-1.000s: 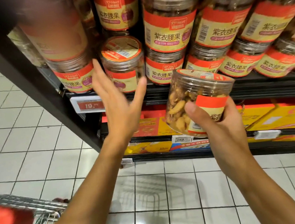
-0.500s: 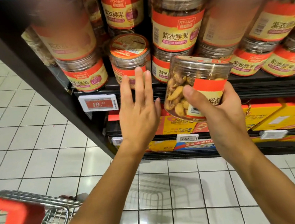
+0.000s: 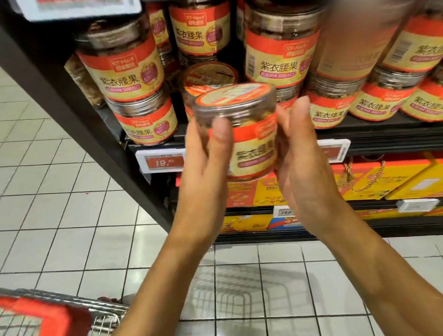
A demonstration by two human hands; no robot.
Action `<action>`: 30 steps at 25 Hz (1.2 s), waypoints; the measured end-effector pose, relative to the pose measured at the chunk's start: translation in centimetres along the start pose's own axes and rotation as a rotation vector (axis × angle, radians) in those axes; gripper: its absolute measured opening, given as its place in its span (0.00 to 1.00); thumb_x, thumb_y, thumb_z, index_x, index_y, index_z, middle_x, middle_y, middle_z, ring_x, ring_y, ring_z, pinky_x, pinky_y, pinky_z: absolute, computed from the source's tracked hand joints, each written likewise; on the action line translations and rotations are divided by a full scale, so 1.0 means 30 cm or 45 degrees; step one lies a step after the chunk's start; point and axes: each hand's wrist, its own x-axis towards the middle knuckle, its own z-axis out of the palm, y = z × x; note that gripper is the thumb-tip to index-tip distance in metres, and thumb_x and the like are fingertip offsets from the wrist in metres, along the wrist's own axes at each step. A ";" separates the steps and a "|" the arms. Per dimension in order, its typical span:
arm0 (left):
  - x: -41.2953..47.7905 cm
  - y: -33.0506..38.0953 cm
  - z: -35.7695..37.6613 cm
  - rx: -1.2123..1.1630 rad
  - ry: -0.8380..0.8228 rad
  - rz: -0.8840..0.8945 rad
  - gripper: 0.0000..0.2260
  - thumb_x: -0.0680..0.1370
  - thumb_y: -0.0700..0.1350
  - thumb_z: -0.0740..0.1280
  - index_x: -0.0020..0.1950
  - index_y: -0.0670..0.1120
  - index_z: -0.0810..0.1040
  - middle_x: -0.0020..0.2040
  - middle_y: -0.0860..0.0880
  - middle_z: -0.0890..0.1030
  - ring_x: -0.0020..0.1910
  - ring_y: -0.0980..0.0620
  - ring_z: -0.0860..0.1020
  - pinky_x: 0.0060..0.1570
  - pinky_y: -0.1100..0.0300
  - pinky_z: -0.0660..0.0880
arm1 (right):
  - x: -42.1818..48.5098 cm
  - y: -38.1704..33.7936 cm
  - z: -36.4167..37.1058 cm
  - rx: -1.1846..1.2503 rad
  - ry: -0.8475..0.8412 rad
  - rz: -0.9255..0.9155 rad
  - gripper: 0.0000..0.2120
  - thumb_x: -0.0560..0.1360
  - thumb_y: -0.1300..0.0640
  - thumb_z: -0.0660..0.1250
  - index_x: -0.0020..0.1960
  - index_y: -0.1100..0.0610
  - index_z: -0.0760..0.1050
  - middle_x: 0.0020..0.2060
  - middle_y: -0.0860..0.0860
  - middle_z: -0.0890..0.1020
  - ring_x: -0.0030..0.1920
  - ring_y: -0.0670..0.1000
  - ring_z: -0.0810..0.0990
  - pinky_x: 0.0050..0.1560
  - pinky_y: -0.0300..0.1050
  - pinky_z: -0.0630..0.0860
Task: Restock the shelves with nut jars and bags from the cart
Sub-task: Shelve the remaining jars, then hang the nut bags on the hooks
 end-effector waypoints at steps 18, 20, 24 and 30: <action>0.207 0.072 -0.035 0.145 0.265 0.188 0.33 0.70 0.63 0.59 0.66 0.41 0.63 0.65 0.43 0.74 0.65 0.49 0.72 0.66 0.46 0.68 | 0.154 -0.029 0.056 -0.389 0.028 -0.073 0.30 0.75 0.39 0.47 0.74 0.51 0.59 0.70 0.37 0.64 0.69 0.34 0.61 0.72 0.35 0.57; 0.171 0.031 -0.054 0.161 0.238 0.219 0.32 0.74 0.61 0.56 0.70 0.42 0.60 0.68 0.44 0.71 0.68 0.51 0.70 0.67 0.47 0.67 | 0.133 -0.014 0.059 -0.416 0.164 -0.135 0.29 0.76 0.39 0.48 0.71 0.52 0.65 0.69 0.42 0.69 0.69 0.38 0.64 0.72 0.40 0.60; 0.112 -0.035 -0.088 0.396 0.199 0.435 0.22 0.80 0.52 0.53 0.73 0.46 0.60 0.72 0.48 0.66 0.73 0.54 0.64 0.71 0.49 0.62 | 0.083 0.017 0.070 -0.563 0.226 -0.337 0.22 0.78 0.44 0.50 0.64 0.52 0.73 0.63 0.46 0.76 0.65 0.40 0.71 0.68 0.42 0.67; 0.165 -0.031 -0.080 0.497 0.145 0.374 0.22 0.80 0.48 0.54 0.74 0.45 0.62 0.71 0.56 0.64 0.72 0.60 0.61 0.71 0.66 0.58 | 0.123 0.029 0.074 -0.678 0.213 -0.271 0.25 0.77 0.47 0.49 0.67 0.57 0.71 0.64 0.43 0.72 0.65 0.35 0.67 0.66 0.26 0.60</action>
